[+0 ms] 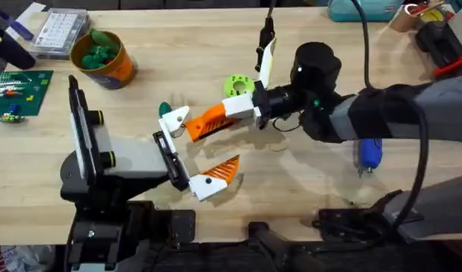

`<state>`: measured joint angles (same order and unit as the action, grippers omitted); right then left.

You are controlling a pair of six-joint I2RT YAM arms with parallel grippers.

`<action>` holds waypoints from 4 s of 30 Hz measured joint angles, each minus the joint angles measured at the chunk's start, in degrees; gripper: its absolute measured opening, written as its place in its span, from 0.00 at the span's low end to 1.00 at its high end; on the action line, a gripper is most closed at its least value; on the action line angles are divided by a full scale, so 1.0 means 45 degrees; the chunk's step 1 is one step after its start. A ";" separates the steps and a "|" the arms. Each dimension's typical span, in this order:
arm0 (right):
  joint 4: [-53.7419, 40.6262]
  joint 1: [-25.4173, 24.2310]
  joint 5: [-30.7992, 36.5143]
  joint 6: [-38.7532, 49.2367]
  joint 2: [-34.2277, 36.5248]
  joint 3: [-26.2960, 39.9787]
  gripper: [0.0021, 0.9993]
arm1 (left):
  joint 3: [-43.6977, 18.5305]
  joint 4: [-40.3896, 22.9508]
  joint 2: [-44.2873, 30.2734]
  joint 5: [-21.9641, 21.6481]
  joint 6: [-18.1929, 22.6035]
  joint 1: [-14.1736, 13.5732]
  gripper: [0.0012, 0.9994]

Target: Pick up the gripper from the table and insert it into the empty holder that is missing its gripper. Then pick up a screw, insert it into the mounting hole, and use the screwdriver to tighten it. Finally, clean up the table by picking up the vegetable and placing it into the bucket.

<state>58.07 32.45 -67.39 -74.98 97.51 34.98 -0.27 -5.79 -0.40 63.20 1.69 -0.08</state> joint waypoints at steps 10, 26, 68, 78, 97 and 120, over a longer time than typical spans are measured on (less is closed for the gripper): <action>0.0777 0.0000 0.0121 0.0092 0.0000 0.0000 0.02 | 0.0000 -0.0057 -0.0004 0.0044 0.0005 0.0000 0.99; -0.0357 0.0122 0.0357 0.0225 -0.0009 0.0314 0.01 | -0.0001 -0.0067 -0.0005 0.0019 -0.0185 0.0024 0.99; -0.1373 0.0398 -0.0425 0.1985 0.1371 0.2123 0.01 | 0.0005 0.0022 -0.0008 -0.0716 -0.0573 0.0432 0.99; -0.1369 0.0393 -0.0838 0.1668 0.1418 0.2169 0.02 | 0.0005 0.0016 -0.0005 -0.0624 -0.0570 0.0432 0.99; 0.1270 0.0835 -0.1348 -0.0992 0.1989 0.1831 0.01 | -0.0005 -0.0145 0.0022 0.0450 -0.0143 0.0272 0.99; 0.0188 0.0699 -0.0603 0.0005 0.1737 0.1831 0.01 | 0.0000 -0.0149 -0.0005 0.0481 -0.0379 0.0262 0.99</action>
<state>58.92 35.59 -70.11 -74.96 105.33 43.22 -0.27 -6.46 -0.43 65.36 -0.01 1.10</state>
